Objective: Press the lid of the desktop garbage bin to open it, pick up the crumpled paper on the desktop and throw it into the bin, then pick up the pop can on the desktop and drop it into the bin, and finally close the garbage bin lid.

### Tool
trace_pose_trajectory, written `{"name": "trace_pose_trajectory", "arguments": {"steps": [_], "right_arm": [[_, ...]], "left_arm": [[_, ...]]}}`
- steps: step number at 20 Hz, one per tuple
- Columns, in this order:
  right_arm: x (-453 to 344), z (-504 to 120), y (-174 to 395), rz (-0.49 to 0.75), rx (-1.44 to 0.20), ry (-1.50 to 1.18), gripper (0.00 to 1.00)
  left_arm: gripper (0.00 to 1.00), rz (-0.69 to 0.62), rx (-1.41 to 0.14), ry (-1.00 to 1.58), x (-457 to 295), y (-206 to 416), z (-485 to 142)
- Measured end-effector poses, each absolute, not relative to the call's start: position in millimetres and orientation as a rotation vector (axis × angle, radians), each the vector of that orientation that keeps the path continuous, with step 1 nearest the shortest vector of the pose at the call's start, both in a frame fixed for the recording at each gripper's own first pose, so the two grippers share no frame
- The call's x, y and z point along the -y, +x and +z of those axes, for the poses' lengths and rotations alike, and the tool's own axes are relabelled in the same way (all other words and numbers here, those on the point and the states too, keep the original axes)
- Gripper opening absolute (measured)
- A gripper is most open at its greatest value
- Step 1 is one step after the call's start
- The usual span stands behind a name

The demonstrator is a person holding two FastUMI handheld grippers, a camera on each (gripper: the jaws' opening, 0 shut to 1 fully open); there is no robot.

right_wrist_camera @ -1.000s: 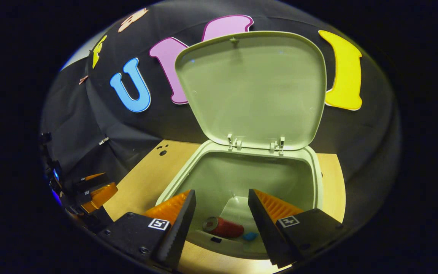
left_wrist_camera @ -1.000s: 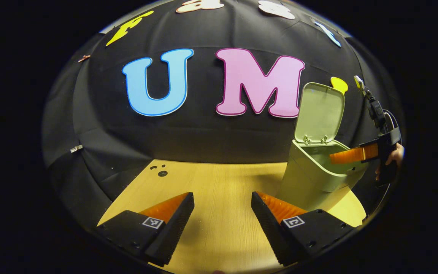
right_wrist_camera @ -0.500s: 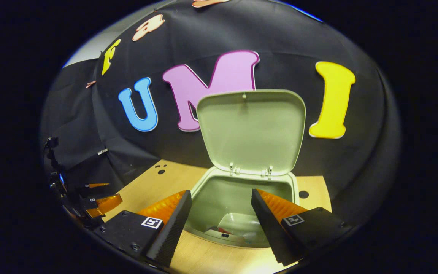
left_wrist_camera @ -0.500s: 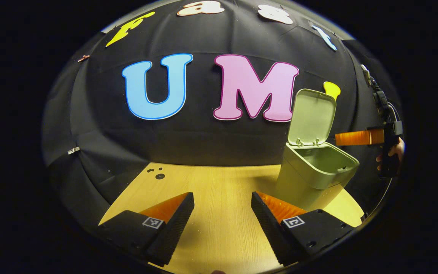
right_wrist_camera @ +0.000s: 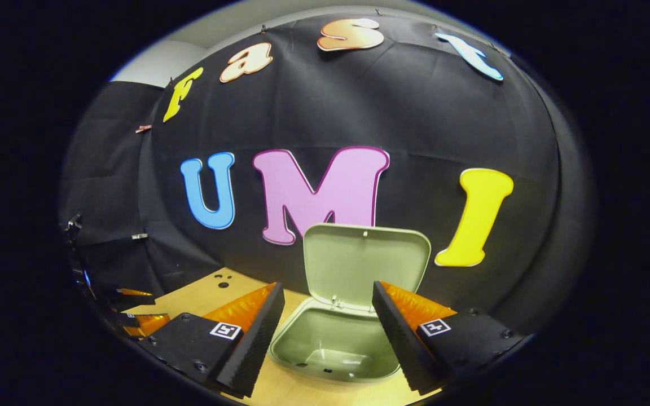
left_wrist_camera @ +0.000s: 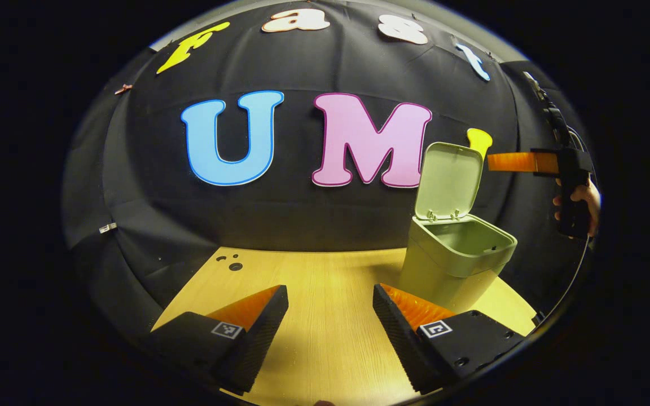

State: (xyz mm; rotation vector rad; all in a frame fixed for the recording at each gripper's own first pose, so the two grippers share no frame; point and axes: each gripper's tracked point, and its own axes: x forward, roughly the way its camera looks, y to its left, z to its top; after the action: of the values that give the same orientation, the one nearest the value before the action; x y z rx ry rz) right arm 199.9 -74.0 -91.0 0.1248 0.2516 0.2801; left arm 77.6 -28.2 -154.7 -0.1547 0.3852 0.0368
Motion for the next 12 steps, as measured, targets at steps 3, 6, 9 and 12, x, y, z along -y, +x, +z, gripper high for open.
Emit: {"name": "trace_pose_trajectory", "arguments": {"steps": [3, 6, 9, 12], "right_arm": [[79, -66, 217, 0.235, -0.182, 0.122, 0.97], [87, -48, 237, 0.165, -0.11, 0.105, 0.97], [91, -36, 259, 0.11, -0.046, 0.047, 0.96], [87, -32, 278, 0.102, -0.032, 0.009, 0.97]], "left_arm": [[0.98, 0.03, -0.375, -0.15, 25, 68, -149], [0.98, 0.037, -0.376, -0.145, 15, 59, -148], [0.98, 0.055, -0.38, -0.154, 4, 49, -148], [0.98, 0.083, -0.392, -0.146, -7, 41, -152]]}}
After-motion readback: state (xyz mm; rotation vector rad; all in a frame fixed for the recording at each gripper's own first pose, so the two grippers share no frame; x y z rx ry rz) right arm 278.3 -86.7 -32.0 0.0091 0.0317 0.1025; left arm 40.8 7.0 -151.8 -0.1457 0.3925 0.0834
